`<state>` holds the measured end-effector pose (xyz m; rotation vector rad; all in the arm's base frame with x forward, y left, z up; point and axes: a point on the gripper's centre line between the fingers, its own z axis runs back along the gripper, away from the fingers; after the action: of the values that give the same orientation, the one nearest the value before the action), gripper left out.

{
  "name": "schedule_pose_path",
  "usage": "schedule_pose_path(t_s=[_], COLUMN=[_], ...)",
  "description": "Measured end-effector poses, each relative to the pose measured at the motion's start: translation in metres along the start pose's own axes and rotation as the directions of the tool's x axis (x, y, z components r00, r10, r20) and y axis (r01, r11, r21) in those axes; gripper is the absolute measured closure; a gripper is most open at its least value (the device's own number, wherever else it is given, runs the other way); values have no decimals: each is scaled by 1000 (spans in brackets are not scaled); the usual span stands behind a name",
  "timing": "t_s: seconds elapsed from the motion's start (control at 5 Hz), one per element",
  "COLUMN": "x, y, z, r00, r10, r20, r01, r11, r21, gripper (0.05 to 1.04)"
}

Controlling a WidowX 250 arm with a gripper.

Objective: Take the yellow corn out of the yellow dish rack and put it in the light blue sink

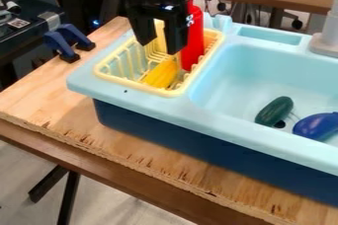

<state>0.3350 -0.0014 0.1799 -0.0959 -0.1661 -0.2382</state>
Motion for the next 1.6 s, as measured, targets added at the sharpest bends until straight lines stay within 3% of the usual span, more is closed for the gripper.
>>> schedule_pose_path(t_s=[0.4, 0.6, 1.2, 1.6], x=[10, 13, 12, 14], y=[23, 31, 43, 42], z=[-12, -18, -43, -52], r00=[999, 999, 991, 990], r10=[39, 44, 54, 55], r20=[-4, -19, -119, -127], r01=[-39, -44, -47, -46], r11=[999, 999, 997, 996], r21=[-8, 19, 64, 73], gripper=[81, 81, 81, 81])
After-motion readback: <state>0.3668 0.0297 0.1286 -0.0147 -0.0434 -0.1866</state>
